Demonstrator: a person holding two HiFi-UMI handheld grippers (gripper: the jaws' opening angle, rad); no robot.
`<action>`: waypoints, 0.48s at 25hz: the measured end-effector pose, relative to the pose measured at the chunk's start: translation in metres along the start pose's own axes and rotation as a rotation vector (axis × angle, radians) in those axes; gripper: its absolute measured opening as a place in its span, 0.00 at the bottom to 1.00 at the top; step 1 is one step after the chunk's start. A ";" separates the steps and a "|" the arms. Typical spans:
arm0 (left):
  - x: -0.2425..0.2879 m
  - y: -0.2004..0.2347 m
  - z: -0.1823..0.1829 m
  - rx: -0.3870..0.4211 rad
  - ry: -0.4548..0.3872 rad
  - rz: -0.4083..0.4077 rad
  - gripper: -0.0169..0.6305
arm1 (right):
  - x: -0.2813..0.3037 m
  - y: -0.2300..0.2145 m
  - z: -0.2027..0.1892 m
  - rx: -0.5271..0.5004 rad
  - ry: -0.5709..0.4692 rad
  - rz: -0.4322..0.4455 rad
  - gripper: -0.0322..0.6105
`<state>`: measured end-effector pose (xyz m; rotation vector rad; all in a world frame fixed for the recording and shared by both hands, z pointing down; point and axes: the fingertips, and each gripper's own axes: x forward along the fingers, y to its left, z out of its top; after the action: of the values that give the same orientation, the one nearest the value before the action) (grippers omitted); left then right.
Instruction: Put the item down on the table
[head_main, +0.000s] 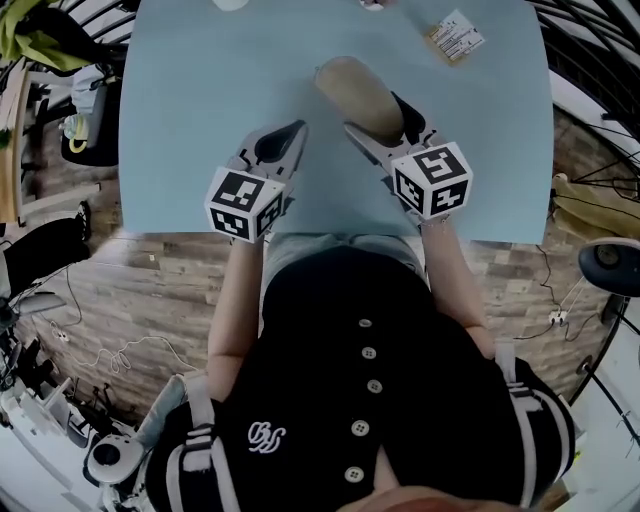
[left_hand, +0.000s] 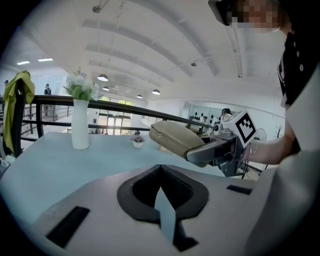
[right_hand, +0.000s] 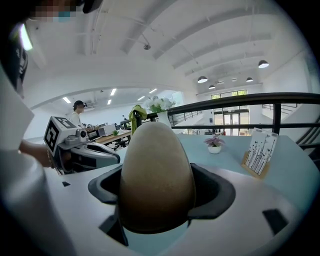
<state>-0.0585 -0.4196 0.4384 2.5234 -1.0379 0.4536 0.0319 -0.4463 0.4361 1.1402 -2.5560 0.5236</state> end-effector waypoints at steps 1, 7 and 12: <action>0.001 0.002 -0.003 0.008 0.009 -0.004 0.04 | 0.001 -0.001 -0.001 0.002 0.004 -0.004 0.66; 0.007 0.014 -0.013 -0.003 0.026 -0.007 0.04 | 0.011 -0.009 -0.007 -0.007 0.038 -0.033 0.66; 0.012 0.024 -0.020 -0.038 0.033 0.002 0.04 | 0.026 -0.016 -0.015 -0.043 0.079 -0.038 0.66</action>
<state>-0.0711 -0.4333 0.4661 2.4738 -1.0272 0.4700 0.0287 -0.4663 0.4638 1.1284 -2.4614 0.4921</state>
